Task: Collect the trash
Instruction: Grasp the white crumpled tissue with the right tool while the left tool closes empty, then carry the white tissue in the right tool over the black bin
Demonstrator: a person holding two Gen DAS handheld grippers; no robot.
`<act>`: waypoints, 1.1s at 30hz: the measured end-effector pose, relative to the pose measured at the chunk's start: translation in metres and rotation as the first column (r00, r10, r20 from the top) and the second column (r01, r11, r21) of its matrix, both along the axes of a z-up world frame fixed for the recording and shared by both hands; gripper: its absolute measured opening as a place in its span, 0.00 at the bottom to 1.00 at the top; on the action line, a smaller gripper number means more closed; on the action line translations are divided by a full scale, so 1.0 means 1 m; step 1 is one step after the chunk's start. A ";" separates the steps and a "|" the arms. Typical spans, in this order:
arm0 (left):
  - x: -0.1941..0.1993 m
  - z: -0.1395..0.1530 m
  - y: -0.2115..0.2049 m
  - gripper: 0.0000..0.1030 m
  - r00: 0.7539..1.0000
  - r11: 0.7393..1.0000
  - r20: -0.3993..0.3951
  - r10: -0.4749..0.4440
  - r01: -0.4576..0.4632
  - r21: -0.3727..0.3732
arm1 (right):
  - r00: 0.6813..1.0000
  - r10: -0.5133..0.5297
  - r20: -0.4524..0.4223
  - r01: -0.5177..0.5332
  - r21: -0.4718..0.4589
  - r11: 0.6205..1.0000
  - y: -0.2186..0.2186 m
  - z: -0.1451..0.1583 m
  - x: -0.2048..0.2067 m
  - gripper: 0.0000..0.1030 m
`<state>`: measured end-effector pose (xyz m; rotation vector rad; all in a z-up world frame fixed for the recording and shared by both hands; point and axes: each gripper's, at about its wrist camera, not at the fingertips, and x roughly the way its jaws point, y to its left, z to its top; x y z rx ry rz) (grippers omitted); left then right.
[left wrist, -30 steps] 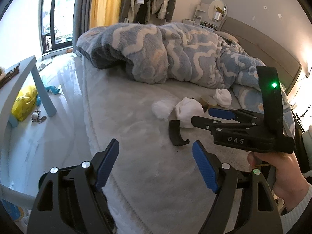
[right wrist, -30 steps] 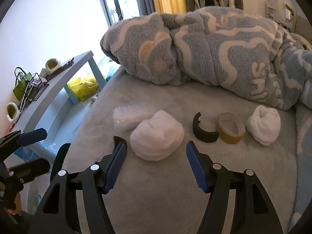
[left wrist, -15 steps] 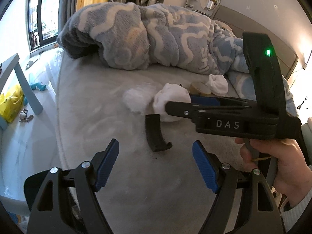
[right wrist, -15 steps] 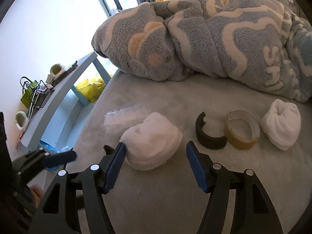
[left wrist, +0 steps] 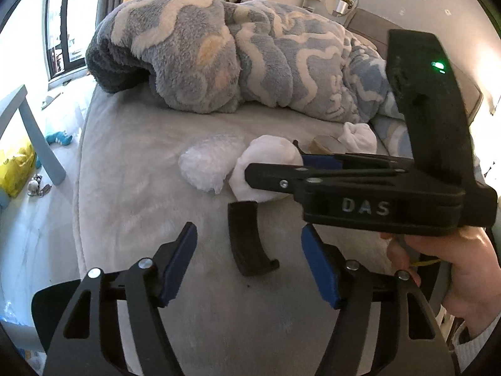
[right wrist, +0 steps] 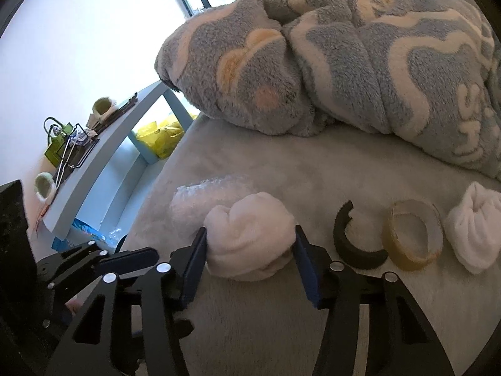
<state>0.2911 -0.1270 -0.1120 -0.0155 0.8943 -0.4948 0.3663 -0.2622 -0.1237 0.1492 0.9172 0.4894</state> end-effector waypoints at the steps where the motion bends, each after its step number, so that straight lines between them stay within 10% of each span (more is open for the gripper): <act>1: 0.003 -0.001 0.000 0.65 1.000 1.000 -0.005 0.007 -0.007 -0.007 | 1.000 0.002 0.002 -0.002 0.002 1.000 -0.001 0.001 0.000 0.52; 33: 0.001 -0.004 -0.002 0.21 0.999 0.999 0.018 0.037 -0.037 -0.003 | 0.998 -0.055 0.043 0.055 0.014 0.998 -0.021 0.020 -0.010 0.52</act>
